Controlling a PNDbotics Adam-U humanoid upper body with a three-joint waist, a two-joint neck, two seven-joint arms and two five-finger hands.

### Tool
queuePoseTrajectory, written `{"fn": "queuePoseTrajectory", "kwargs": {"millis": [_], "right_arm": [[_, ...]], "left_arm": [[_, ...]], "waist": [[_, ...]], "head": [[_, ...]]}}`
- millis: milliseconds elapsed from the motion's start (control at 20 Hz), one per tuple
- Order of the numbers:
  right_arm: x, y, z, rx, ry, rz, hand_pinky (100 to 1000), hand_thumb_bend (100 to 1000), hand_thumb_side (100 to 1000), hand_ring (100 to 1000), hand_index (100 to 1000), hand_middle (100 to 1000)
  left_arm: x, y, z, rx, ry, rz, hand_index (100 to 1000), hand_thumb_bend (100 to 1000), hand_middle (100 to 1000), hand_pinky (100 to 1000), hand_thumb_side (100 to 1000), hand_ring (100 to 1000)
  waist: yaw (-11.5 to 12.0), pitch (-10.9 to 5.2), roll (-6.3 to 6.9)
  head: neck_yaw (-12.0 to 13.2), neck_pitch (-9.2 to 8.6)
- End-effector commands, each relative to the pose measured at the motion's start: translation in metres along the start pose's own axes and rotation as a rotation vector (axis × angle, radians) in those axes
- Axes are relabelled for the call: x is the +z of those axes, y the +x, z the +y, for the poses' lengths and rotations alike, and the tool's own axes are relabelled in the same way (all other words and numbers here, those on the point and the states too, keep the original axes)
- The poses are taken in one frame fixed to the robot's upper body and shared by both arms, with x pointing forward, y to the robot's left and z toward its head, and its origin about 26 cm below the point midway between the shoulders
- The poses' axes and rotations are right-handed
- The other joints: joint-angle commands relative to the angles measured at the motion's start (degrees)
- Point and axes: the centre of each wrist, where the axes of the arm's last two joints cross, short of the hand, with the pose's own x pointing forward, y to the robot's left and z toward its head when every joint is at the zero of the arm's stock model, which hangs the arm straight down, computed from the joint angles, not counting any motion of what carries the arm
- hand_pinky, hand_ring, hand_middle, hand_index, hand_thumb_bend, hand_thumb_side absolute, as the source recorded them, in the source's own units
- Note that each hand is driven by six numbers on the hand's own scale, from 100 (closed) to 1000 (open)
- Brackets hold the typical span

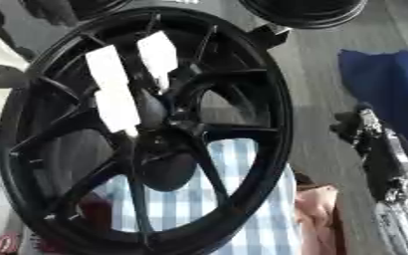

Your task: Pull the pin out of the wheel hub.

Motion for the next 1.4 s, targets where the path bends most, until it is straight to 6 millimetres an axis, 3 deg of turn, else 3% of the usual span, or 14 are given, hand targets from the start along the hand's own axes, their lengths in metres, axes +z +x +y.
{"fn": "queuePoseTrajectory", "kwargs": {"millis": [50, 200, 650, 1100, 1400], "right_arm": [[-0.002, 0.008, -0.002, 0.016, 0.008, -0.026, 880, 100, 855, 739, 651, 522], [-0.002, 0.008, -0.001, 0.013, 0.011, -0.023, 880, 100, 861, 739, 651, 522], [-0.002, 0.007, 0.000, 0.006, 0.009, -0.020, 880, 100, 881, 739, 652, 523], [-0.002, 0.007, 0.002, 0.002, 0.010, -0.019, 880, 100, 894, 740, 652, 524], [-0.003, 0.006, 0.004, -0.004, 0.009, -0.015, 880, 100, 918, 739, 651, 524]], "left_arm": [[-0.001, -0.001, 0.005, -0.023, -0.003, 0.012, 861, 394, 811, 772, 385, 798], [-0.005, -0.006, 0.006, -0.017, -0.002, 0.007, 863, 383, 819, 772, 364, 800], [-0.012, -0.010, 0.009, -0.028, 0.006, -0.030, 845, 326, 815, 769, 170, 799], [-0.017, -0.011, 0.011, -0.032, 0.010, -0.045, 845, 326, 818, 767, 165, 799], [-0.021, -0.012, 0.011, -0.035, 0.010, -0.061, 832, 321, 821, 764, 100, 797]], "waist": [[-0.04, -0.80, -0.10], [-0.14, -0.70, -0.18], [-0.50, -0.31, -0.31], [-0.84, 0.20, -0.36], [-1.17, 0.71, -0.32]], "head": [[0.38, -0.63], [0.66, -0.97], [1.01, -1.43], [1.11, -1.86], [1.38, -2.54]]}}
